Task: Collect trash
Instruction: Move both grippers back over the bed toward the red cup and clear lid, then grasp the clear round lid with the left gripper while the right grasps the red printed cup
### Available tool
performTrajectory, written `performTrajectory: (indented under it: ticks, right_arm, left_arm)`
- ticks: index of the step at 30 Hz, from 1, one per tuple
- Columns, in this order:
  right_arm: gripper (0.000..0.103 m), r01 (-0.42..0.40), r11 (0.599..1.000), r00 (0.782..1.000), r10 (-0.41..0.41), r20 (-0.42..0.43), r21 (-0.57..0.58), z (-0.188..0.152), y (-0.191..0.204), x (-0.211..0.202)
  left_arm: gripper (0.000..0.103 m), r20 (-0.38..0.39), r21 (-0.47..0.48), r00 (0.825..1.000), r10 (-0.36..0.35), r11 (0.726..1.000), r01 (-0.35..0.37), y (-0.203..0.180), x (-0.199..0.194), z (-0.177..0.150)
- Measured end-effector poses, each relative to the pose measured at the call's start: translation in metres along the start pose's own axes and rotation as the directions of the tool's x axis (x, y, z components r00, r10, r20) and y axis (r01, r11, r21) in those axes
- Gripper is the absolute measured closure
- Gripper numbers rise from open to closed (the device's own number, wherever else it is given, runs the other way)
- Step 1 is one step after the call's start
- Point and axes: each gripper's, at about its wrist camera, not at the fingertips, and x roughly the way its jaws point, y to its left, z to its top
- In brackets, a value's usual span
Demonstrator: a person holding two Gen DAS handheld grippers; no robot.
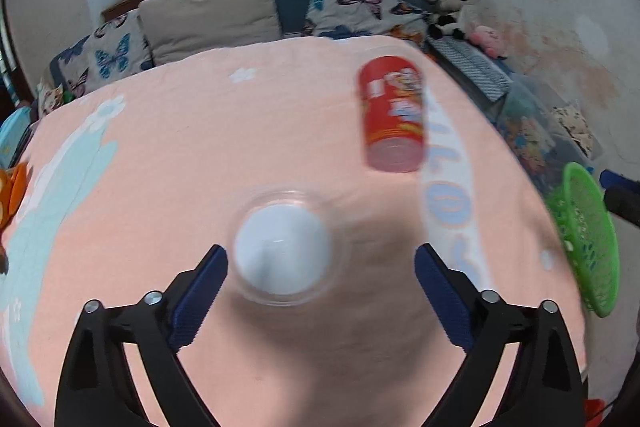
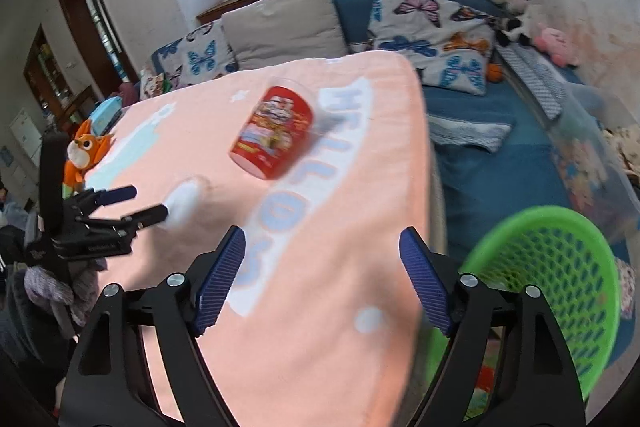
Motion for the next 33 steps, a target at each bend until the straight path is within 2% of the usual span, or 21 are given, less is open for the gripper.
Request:
performTrajectory:
  ticks: [4, 10, 20, 25, 33]
  right_arm:
    - [0.019, -0.032, 0.999, 0.999, 0.032, -0.032, 0.002, 0.016, 0.010, 0.023]
    - [0.018, -0.087, 0.994, 0.993, 0.091, -0.071, 0.066, 0.043, 0.013, 0.061]
    - [0.017, -0.140, 0.972, 0.980, 0.164, -0.114, 0.188, 0.083, 0.012, 0.118]
    - [0.017, -0.135, 0.963, 0.976, 0.170, -0.134, 0.235, 0.098, 0.012, 0.145]
    - [0.017, -0.144, 0.935, 0.958, 0.214, -0.190, 0.325, 0.106, 0.010, 0.182]
  left_arm:
    - [0.008, -0.029, 0.012, 0.999, 0.015, 1.000, -0.015, 0.012, 0.010, -0.006]
    - [0.008, -0.071, -0.002, 0.997, 0.006, 1.000, -0.006, 0.030, 0.027, -0.011]
    - [0.008, -0.093, 0.001, 0.996, -0.016, 1.000, 0.016, 0.034, 0.042, -0.011]
    - [0.007, -0.091, 0.002, 0.995, -0.028, 1.000, 0.028, 0.036, 0.043, -0.010]
    - [0.007, -0.094, 0.034, 0.994, -0.052, 0.998, 0.055, 0.031, 0.046, -0.008]
